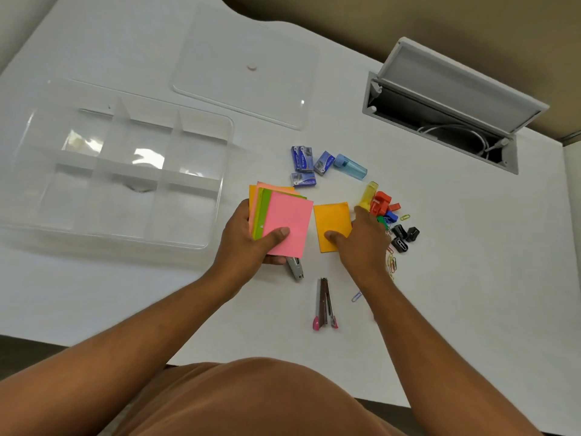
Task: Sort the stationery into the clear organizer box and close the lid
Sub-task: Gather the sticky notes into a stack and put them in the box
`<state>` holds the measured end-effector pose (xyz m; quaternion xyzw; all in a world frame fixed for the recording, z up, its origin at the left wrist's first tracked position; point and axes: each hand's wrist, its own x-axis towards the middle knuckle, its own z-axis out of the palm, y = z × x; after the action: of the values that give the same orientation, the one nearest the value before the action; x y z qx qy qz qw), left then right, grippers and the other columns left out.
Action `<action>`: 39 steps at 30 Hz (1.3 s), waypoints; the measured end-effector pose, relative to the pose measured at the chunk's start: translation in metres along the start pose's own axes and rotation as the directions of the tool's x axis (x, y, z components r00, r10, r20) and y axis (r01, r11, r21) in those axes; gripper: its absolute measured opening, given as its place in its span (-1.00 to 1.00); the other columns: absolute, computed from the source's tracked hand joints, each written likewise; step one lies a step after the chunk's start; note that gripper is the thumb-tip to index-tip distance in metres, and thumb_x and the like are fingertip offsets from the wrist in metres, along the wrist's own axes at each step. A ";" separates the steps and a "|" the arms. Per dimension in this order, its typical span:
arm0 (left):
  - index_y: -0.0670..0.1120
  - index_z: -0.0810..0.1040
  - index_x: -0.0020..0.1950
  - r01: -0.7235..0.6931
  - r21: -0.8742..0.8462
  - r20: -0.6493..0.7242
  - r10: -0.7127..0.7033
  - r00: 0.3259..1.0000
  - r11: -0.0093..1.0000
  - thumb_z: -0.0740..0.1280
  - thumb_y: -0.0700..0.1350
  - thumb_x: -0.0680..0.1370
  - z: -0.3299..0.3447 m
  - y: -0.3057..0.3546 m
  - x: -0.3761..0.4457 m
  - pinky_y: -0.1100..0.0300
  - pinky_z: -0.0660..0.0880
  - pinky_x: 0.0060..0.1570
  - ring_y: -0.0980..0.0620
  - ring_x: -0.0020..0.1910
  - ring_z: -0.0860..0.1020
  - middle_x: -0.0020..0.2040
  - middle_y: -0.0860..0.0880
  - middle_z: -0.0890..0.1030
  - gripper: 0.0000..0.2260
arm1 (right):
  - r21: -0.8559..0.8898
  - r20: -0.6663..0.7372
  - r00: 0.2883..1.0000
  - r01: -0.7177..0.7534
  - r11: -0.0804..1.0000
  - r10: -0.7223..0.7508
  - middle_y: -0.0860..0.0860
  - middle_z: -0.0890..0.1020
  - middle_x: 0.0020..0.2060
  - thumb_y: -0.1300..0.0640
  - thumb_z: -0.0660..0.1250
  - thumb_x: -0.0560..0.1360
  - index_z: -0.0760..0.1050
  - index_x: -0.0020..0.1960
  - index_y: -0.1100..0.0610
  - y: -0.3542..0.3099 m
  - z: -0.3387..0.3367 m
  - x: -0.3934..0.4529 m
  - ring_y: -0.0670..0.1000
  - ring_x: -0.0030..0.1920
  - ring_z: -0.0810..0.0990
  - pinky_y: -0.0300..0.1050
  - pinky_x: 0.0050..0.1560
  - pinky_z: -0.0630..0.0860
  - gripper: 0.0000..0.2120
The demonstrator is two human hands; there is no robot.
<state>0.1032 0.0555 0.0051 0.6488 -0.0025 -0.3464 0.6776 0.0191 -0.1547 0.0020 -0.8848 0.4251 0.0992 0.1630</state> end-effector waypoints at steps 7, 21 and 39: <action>0.02 0.43 0.39 -0.031 0.066 -0.021 0.032 0.999 0.997 0.56 -0.09 0.50 0.002 -0.005 -0.001 -0.16 0.70 -0.17 -0.17 0.18 0.63 0.25 -0.09 0.58 -0.48 | 0.311 0.023 0.999 -0.040 0.950 0.034 0.12 0.61 0.04 0.05 0.54 0.49 0.52 0.16 0.18 0.002 -0.006 0.005 0.20 0.09 0.59 0.02 -0.04 0.50 -0.65; 0.02 0.36 0.46 -0.085 0.084 0.016 0.083 0.996 0.993 0.49 -0.13 0.57 0.021 0.001 -0.015 -0.13 0.71 -0.12 -0.11 0.22 0.60 0.30 -0.06 0.53 -0.48 | 0.831 0.079 0.996 -0.044 0.554 -0.040 -0.16 0.66 0.16 -0.07 0.55 0.42 0.40 0.28 -0.21 0.018 -0.074 -0.051 0.03 0.14 0.67 0.01 0.06 0.67 -0.49; 0.25 0.34 0.38 -0.107 -0.052 -0.149 0.098 0.984 0.993 0.34 0.04 0.65 0.034 0.030 -0.065 0.10 0.68 -0.10 0.03 0.16 0.63 0.26 0.15 0.56 -0.65 | 0.836 0.258 0.891 -0.012 0.549 -0.374 -0.03 0.40 0.50 -0.29 0.07 0.65 0.16 0.60 -0.09 -0.050 -0.039 -0.082 -0.14 0.17 0.51 -0.32 0.00 0.44 -0.42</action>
<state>0.0521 0.0536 0.0660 0.6508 0.0239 -0.2626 0.7120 0.0094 -0.0806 0.0737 -0.7053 0.2820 0.0550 0.6481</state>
